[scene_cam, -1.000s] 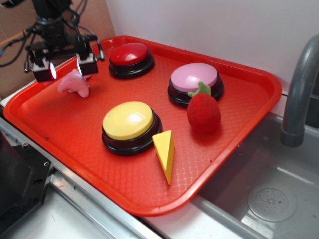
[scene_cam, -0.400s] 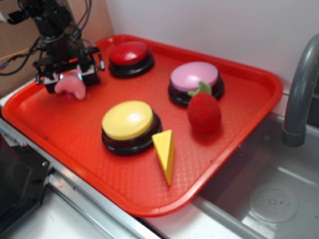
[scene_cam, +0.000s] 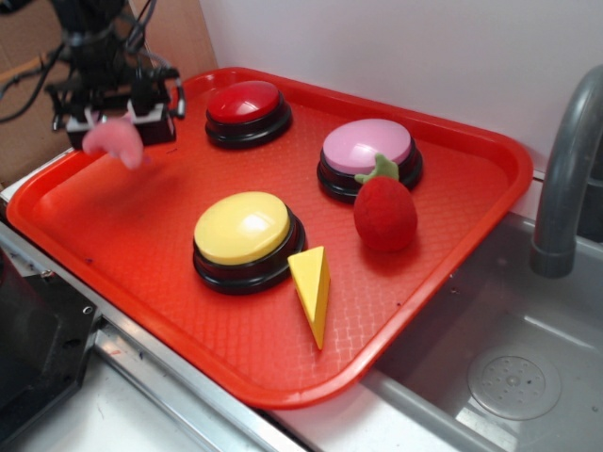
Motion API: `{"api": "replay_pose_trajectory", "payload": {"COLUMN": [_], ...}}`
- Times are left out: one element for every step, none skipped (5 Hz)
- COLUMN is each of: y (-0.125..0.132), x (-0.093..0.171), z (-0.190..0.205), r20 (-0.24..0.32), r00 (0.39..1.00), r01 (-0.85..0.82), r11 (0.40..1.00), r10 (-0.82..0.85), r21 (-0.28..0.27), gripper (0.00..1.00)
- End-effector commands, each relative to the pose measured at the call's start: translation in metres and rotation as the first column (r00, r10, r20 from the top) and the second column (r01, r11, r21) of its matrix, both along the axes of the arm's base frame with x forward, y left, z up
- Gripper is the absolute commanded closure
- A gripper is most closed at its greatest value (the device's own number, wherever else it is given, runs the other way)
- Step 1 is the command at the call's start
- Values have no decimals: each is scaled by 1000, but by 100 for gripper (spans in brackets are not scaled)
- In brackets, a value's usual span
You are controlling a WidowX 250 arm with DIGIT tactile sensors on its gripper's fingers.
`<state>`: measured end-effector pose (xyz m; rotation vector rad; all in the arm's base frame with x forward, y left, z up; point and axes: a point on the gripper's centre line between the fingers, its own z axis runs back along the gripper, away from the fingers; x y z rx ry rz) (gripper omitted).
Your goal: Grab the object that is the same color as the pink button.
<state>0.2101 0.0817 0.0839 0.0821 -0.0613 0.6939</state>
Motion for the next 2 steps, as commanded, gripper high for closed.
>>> {"api": "replay_pose_trajectory", "payload": {"y": [-81,-85], "x": [-37,-32], "z": [74,73], "r20": [91,60], "r00": [870,835], "r01": [491,551], "r11": [867,828], "r10": [-484,-548], "r21": [-86,-108], "gripper": [100,100]}}
